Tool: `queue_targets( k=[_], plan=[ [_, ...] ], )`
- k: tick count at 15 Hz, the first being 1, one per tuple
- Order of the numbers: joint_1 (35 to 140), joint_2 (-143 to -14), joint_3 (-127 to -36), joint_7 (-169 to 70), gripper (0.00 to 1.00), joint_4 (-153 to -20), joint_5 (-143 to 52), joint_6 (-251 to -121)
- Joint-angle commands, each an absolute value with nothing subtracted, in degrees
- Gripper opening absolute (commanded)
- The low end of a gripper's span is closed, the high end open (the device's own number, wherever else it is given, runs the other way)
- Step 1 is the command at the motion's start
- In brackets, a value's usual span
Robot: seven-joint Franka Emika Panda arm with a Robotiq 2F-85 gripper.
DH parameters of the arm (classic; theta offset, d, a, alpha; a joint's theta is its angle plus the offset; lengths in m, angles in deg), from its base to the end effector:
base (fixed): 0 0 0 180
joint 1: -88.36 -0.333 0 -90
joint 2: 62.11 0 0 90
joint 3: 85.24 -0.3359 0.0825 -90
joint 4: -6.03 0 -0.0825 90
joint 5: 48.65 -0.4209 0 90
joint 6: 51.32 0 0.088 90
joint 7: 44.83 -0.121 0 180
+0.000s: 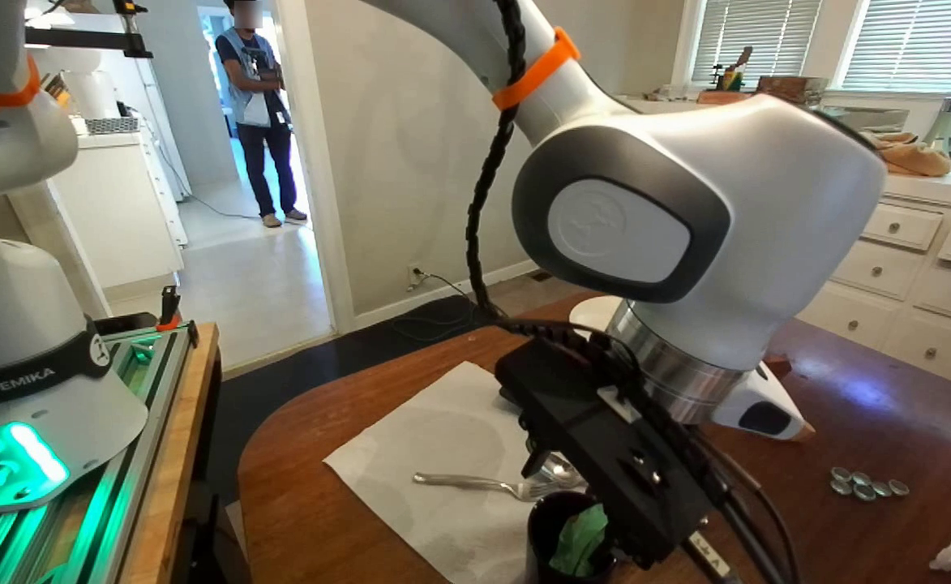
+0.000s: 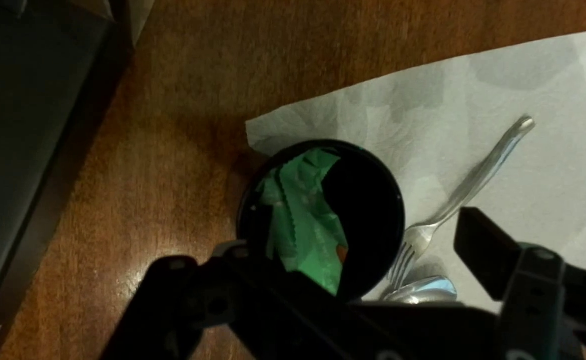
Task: Put the glass marbles in the black mug cup
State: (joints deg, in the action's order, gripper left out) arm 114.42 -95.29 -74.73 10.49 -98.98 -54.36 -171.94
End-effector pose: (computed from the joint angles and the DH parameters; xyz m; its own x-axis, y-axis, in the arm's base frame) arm 0.5224 -0.3765 0.1737 0.9376 0.2900 -0.1918 0.2470 -0.9438 -0.2196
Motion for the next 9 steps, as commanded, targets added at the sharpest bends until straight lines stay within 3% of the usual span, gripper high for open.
queue_targets(
  k=[1,4,9],
  plan=[
    [115.5,-97.4,-76.1,9.5,0.86,-98.6,-55.6,-174.2],
    [115.7,-98.7,-76.6,9.0,0.75,-97.9,-56.2,-175.2],
    [116.6,-99.2,-77.3,7.7,0.73,-95.3,-57.9,-173.4]
  ],
)
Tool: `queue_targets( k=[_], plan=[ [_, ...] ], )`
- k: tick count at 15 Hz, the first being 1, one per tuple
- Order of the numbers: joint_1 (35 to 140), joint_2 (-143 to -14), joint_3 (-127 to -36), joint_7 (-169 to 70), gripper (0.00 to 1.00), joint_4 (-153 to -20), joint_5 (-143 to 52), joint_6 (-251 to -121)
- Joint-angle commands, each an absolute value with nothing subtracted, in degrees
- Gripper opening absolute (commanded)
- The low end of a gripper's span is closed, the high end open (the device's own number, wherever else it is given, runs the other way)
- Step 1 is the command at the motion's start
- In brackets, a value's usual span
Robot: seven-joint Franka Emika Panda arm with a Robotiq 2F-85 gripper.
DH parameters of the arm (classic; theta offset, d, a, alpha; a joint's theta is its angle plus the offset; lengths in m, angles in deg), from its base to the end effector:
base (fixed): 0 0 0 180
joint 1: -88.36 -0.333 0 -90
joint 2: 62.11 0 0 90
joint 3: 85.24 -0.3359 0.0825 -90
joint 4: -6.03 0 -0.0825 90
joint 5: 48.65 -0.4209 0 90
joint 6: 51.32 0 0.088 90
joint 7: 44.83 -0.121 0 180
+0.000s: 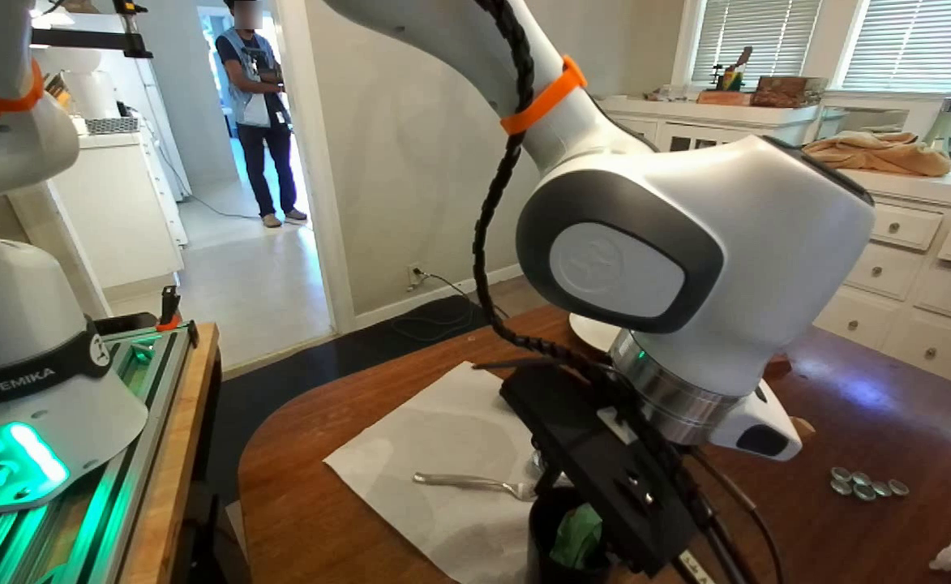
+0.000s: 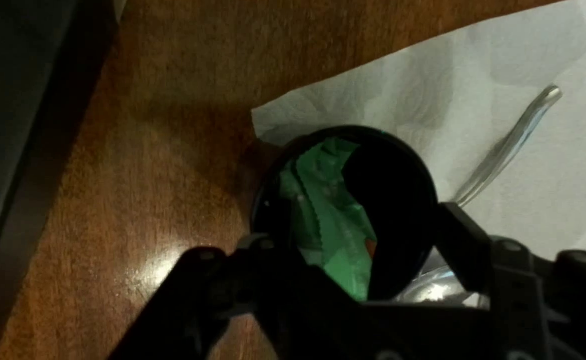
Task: Put the glass marbles in the black mug cup
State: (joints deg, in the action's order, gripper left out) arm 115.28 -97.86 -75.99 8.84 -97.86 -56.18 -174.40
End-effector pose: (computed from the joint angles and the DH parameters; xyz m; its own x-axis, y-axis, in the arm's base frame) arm 0.5304 -0.3758 0.1535 0.9541 0.2474 -0.1689 0.2091 -0.9537 -0.2161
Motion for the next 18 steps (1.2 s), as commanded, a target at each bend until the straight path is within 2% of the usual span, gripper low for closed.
queue_targets(
  k=[1,3,6,8,9,14,15,18],
  plan=[
    [116.8,-99.1,-77.4,7.5,0.75,-95.1,-58.3,-173.1],
    [117.1,-99.1,-77.6,7.3,0.8,-94.6,-58.9,-172.5],
    [117.7,-99.7,-77.9,7.4,0.77,-93.5,-60.0,-169.5],
    [118.1,-100.4,-77.7,7.1,0.69,-92.6,-60.4,-167.4],
    [118.2,-100.8,-77.6,7.0,0.57,-92.1,-60.4,-166.6],
    [119.2,-102.2,-77.7,6.4,0.35,-89.7,-60.9,-163.2],
    [119.3,-102.5,-77.7,6.2,0.19,-89.3,-60.9,-162.7],
    [119.2,-102.9,-77.7,5.8,0.0,-88.9,-60.9,-162.4]
  ],
)
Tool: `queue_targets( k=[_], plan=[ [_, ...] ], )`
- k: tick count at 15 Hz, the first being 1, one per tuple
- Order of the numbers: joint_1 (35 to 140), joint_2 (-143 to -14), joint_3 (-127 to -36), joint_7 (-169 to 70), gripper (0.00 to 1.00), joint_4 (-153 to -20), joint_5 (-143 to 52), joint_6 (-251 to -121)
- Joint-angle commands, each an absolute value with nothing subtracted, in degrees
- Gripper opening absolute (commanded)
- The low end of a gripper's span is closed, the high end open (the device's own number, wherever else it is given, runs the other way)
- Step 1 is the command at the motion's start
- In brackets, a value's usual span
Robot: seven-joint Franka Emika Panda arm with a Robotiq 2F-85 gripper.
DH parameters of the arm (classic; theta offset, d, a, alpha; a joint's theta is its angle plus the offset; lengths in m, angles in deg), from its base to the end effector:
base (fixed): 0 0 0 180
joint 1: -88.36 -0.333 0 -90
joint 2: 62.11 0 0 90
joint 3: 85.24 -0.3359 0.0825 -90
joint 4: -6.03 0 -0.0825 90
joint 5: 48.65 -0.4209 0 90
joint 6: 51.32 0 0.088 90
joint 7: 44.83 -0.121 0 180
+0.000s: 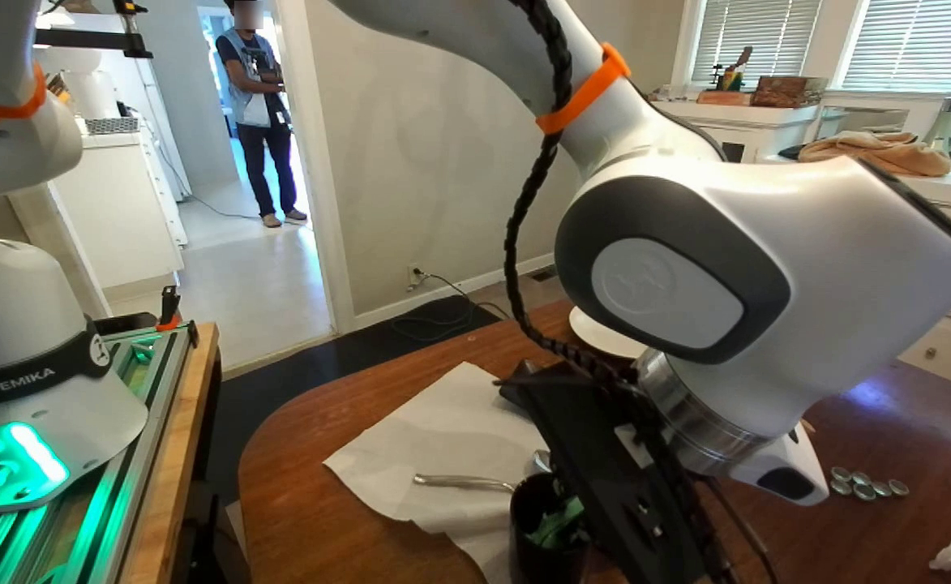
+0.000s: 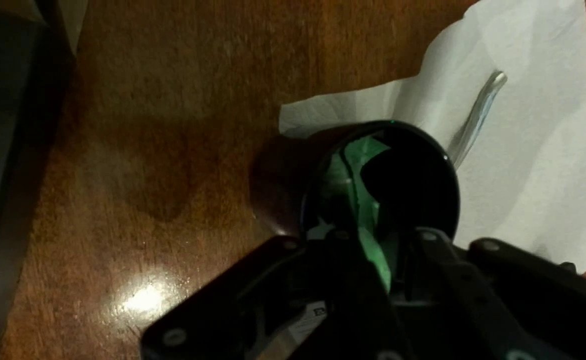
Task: Put the glass marbles in the black mug cup
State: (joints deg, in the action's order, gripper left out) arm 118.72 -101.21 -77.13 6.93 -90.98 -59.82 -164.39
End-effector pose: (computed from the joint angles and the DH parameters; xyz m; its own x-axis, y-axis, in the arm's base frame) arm 0.5309 -0.3966 0.1534 0.9658 0.1642 -0.2005 0.0911 -0.9394 -0.3306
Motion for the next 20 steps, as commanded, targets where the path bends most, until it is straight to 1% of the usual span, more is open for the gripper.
queue_targets(
  k=[1,6,10,12,15,20],
  plan=[
    [119.3,-103.0,-77.8,5.7,0.0,-88.9,-61.0,-162.3],
    [118.5,-99.7,-77.0,3.3,0.0,-88.9,-59.6,-159.6],
    [118.6,-95.0,-75.6,2.4,0.0,-85.4,-58.2,-155.0],
    [118.5,-92.2,-74.6,1.0,0.0,-84.1,-58.3,-155.2],
    [118.0,-89.1,-73.4,-2.3,0.0,-85.2,-59.3,-164.0],
    [117.9,-91.5,-74.8,-10.7,0.0,-88.4,-64.3,-181.3]
  ],
)
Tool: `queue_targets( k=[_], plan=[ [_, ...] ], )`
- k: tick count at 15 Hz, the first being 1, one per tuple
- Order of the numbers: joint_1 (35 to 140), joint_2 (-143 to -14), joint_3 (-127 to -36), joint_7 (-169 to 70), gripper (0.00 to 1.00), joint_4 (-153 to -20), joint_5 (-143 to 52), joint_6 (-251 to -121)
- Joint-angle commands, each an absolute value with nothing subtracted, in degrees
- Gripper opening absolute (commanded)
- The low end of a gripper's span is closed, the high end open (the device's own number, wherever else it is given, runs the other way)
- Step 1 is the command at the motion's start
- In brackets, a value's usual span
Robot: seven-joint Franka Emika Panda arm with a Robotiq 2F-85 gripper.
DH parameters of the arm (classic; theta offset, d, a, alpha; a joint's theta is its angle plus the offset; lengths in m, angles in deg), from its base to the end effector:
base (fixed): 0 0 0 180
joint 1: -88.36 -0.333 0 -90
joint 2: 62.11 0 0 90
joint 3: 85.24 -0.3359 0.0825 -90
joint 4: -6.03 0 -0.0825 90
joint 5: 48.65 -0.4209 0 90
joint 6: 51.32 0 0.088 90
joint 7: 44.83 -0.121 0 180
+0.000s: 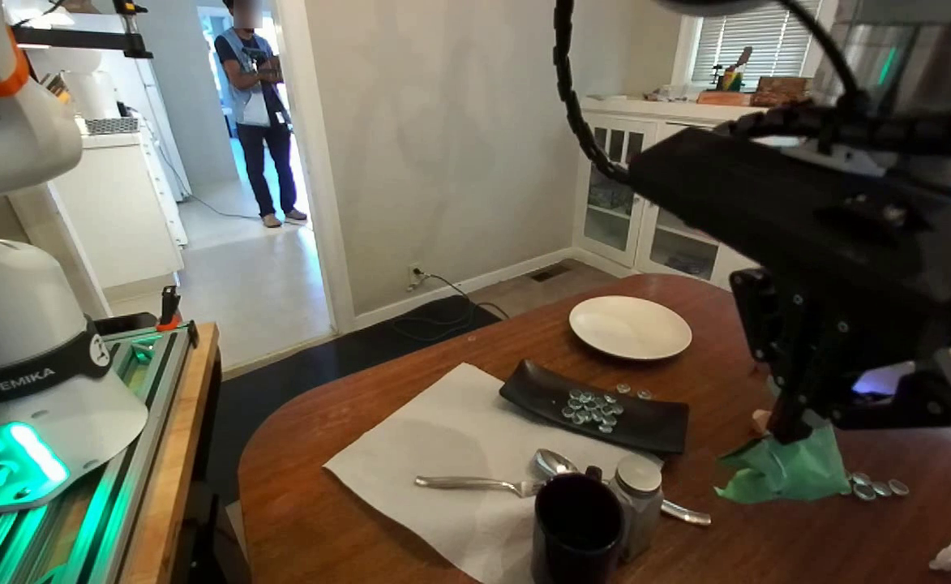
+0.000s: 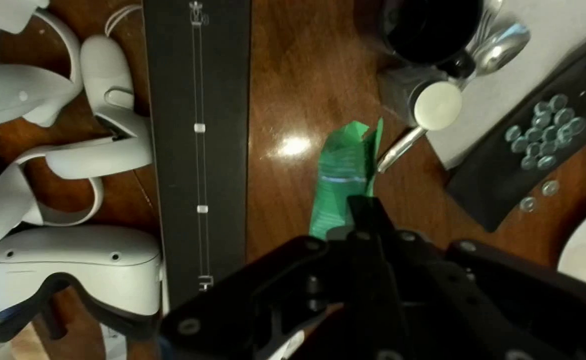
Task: Put the glass marbles in the black mug cup
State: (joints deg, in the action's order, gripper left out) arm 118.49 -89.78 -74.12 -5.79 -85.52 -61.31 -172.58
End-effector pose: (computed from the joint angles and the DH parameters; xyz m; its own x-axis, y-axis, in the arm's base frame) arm 0.5678 -0.4583 0.3466 0.9870 -0.1270 0.0984 -0.1222 -0.9910 -0.0541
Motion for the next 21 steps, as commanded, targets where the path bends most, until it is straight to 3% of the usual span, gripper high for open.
queue_targets(
  k=[1,6,11,12,13,15,21],
  plan=[
    [117.9,-93.1,-75.6,-12.2,0.0,-88.4,-65.2,-183.7],
    [116.9,-105.0,-78.5,-19.6,0.0,-81.8,-63.5,-194.4],
    [115.2,-116.3,-79.4,-26.7,0.0,-71.1,-60.5,-195.9],
    [114.9,-117.9,-79.2,-27.9,0.27,-69.0,-59.9,-195.3],
    [114.6,-118.9,-78.7,-29.4,0.29,-67.5,-59.1,-194.8],
    [114.7,-119.1,-77.8,-30.8,0.41,-66.3,-57.5,-194.0],
    [122.6,-109.4,-84.5,-12.3,0.88,-69.4,-59.4,-183.8]
  ],
)
